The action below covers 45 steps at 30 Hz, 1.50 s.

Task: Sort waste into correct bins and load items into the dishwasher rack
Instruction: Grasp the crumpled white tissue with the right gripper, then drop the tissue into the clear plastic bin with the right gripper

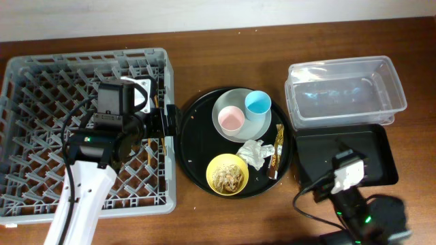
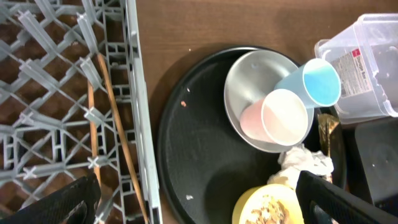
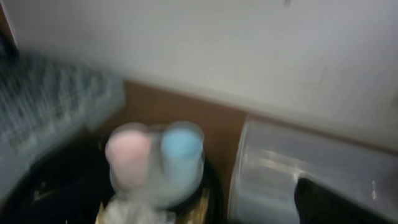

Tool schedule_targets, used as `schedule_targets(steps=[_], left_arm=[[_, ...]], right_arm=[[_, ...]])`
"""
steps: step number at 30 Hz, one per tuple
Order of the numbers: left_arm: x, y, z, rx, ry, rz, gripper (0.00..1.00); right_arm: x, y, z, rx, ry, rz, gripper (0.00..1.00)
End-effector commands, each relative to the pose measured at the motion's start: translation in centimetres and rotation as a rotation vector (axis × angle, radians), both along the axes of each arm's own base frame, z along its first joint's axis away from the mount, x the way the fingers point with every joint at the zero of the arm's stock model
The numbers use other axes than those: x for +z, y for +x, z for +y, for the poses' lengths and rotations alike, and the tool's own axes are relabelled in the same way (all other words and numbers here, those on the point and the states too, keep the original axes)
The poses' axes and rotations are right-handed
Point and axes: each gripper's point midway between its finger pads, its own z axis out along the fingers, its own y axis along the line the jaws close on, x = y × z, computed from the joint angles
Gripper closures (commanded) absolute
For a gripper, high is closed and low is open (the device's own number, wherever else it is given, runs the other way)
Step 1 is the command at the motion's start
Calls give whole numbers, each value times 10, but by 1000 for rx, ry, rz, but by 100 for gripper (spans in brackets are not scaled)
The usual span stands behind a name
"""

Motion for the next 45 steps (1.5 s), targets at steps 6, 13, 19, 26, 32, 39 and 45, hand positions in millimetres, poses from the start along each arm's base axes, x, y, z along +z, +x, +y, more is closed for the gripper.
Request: schedule_targets(steps=[6,13,19,26,32,39,45], left_arm=[[4,0,-3,-2,-19,-6,1],[4,0,-3,-2,-19,-5,1],[4,0,-3,-2,-19,-5,1],[4,0,-3,-2,-19,-6,1],[4,0,-3,-2,-19,-6,1],[4,0,-3,-2,-19,-5,1],[4,0,-3,-2,-19,-5,1]], right_arm=[[21,28,59,255,110,909,1],[-96,69,92,-269,-8,1251,5],[-179,75,107,-307,-3,1156,1],[-240,85,106,-254,45,1010,1],[-215,90,109,-231,50,980,80],[-92,147,42,-336,125,829,87],[-110,195,-115,-721,315,751,88]])
